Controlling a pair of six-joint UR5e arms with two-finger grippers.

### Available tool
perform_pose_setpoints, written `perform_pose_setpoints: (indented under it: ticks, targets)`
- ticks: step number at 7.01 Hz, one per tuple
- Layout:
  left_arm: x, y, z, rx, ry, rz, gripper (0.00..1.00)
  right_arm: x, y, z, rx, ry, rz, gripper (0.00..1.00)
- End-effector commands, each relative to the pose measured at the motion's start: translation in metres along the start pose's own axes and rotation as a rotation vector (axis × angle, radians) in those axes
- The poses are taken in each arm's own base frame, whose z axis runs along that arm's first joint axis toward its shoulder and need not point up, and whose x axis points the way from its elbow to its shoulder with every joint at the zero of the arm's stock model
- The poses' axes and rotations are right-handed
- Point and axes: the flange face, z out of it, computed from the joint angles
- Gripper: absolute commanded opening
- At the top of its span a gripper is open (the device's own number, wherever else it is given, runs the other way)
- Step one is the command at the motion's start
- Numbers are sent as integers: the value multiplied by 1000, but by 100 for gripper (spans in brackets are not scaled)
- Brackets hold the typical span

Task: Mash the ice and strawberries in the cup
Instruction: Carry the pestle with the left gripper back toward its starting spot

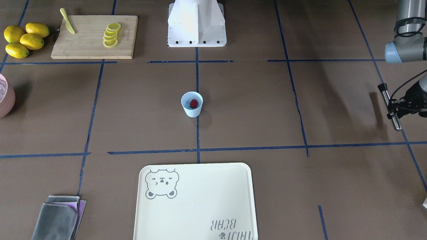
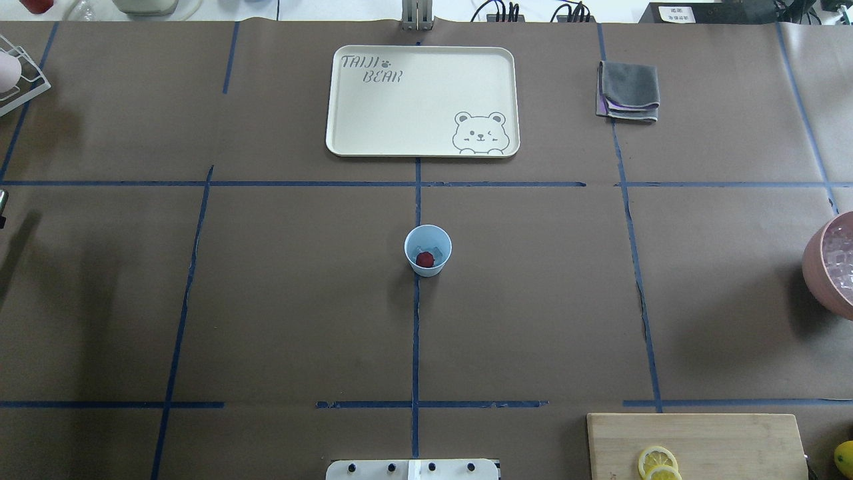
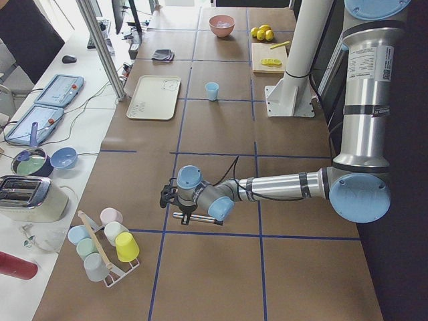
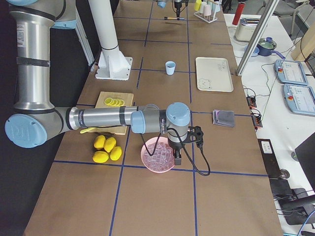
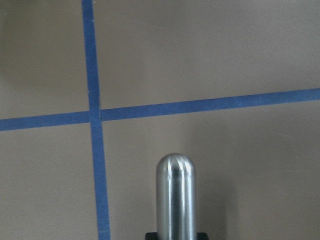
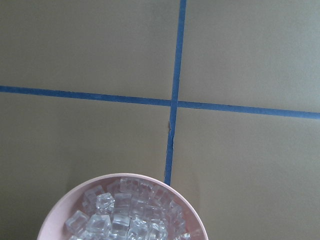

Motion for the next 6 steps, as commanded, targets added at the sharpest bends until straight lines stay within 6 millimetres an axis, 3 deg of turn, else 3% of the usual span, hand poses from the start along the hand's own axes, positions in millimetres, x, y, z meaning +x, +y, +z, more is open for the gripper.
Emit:
perform_pose_setpoints:
  ticks: [1,4,5,6]
  targets:
    - [-1,1,1,-1,-3,-8,0,0,-1,0,1,0,-2,99]
    - [-1,2,1,-2,-1,-13,6,-1,-1,-1,3,0,-4,99]
    - [-2,2,2,-4,-3,-13,22,-1,-1,-1,4,0,-5,99]
    - [-5,4,4,-6,-2,-11,81,-2,-2,-2,6,0,-9,99]
